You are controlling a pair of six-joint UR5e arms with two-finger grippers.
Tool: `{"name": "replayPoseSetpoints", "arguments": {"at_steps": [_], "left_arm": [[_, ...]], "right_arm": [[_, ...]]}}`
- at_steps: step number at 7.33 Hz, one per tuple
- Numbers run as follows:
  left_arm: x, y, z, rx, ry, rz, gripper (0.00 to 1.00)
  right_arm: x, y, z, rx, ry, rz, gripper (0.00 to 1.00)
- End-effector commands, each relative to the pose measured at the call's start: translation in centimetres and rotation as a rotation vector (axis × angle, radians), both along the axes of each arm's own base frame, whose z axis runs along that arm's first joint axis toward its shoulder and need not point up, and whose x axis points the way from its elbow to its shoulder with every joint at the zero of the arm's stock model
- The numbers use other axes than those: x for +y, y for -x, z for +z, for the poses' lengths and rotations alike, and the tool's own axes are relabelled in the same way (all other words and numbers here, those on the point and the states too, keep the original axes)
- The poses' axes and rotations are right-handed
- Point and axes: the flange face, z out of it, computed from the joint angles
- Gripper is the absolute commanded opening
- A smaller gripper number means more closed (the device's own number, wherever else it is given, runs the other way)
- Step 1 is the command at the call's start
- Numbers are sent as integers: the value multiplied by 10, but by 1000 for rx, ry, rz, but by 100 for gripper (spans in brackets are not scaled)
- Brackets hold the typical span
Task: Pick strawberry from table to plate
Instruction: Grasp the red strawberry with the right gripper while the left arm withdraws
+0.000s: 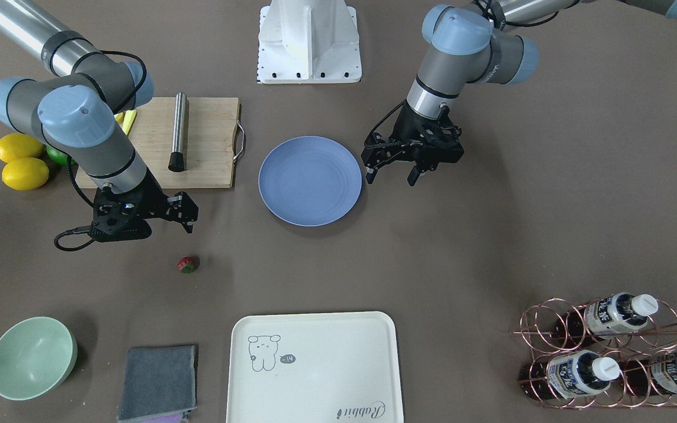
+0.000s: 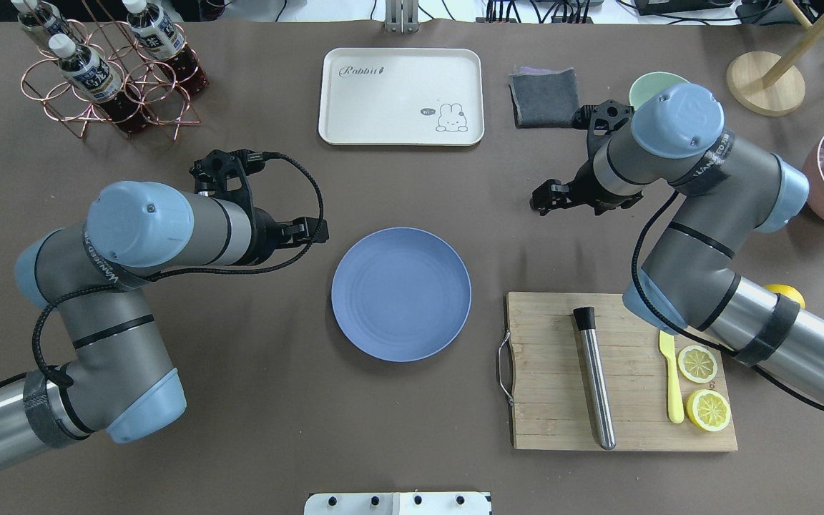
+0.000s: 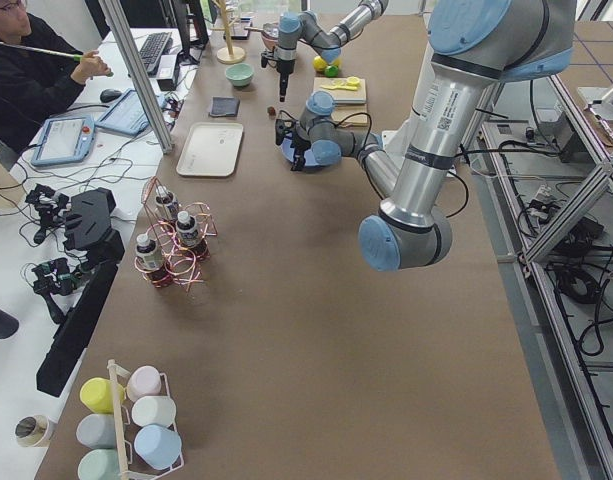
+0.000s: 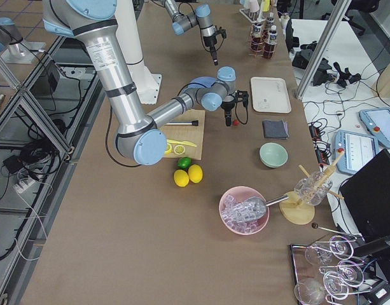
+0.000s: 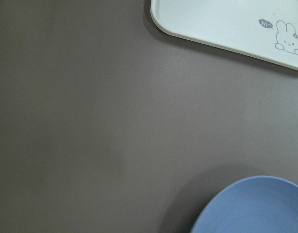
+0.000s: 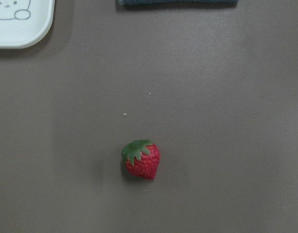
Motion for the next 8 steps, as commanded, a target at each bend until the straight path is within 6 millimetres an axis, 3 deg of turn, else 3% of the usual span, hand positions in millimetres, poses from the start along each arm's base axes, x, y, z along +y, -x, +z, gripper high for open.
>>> {"name": "replayPoseSetpoints", "arguments": {"at_steps": [1, 2, 4, 7, 8], "left_arm": [[-7, 6, 5, -11, -6, -9, 98], [-8, 5, 6, -15, -7, -7, 98], [-8, 5, 7, -16, -6, -9, 98], [-8, 5, 7, -16, -6, -9, 98], [-9, 4, 7, -16, -6, -9, 98]], "right_arm": [[-16, 27, -2, 28, -8, 6, 99], [-27, 37, -5, 43, -13, 20, 99], [-29, 38, -5, 50, -15, 25, 98], [-36, 43, 10, 63, -20, 36, 94], [-46, 54, 4, 62, -22, 37, 94]]}}
